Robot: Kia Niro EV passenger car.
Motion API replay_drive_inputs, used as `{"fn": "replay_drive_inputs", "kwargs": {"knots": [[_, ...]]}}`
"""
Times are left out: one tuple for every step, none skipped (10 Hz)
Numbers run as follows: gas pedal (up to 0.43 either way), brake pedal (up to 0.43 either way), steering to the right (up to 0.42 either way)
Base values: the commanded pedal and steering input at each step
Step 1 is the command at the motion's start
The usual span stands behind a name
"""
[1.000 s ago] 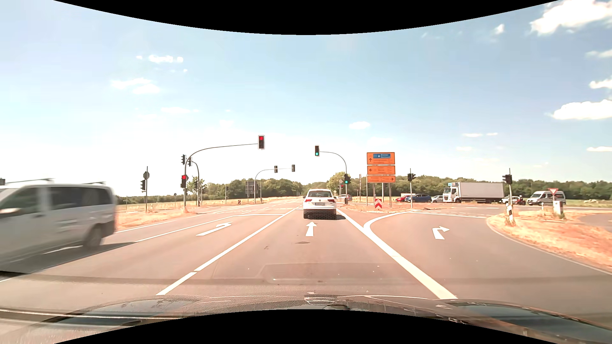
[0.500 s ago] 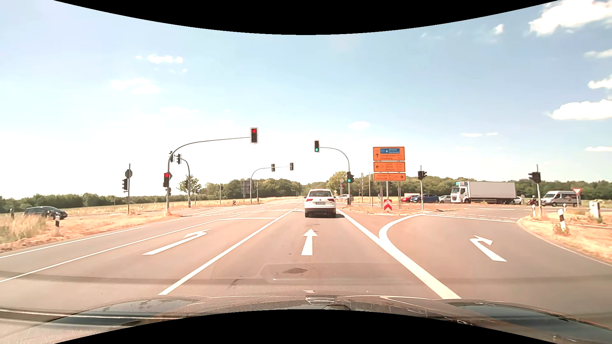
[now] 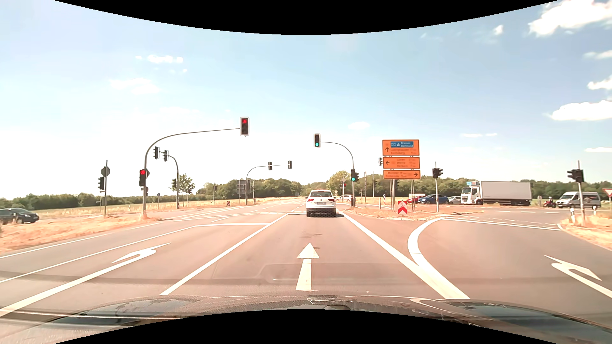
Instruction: Follow the waypoints while adhering to traffic rules and regulations
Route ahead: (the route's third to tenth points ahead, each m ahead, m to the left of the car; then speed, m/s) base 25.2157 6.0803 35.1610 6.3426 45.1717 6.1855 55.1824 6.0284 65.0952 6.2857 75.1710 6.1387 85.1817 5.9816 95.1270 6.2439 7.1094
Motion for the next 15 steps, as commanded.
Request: {"fn": "replay_drive_inputs", "kwargs": {"knots": [[0.209, 0.0, 0.0], [0.209, 0.0, 0.001], [0.197, 0.0, 0.001], [0.197, 0.0, 0.001], [0.189, 0.0, 0.001], [0.189, 0.0, 0.0], [0.189, 0.0, 0.0], [0.189, 0.0, 0.0], [0.189, 0.0, 0.0], [0.189, 0.0, 0.0], [0.189, 0.0, 0.0], [0.189, 0.0, 0.001], [0.189, 0.0, 0.001], [0.189, 0.0, 0.001], [0.189, 0.0, 0.002]]}}
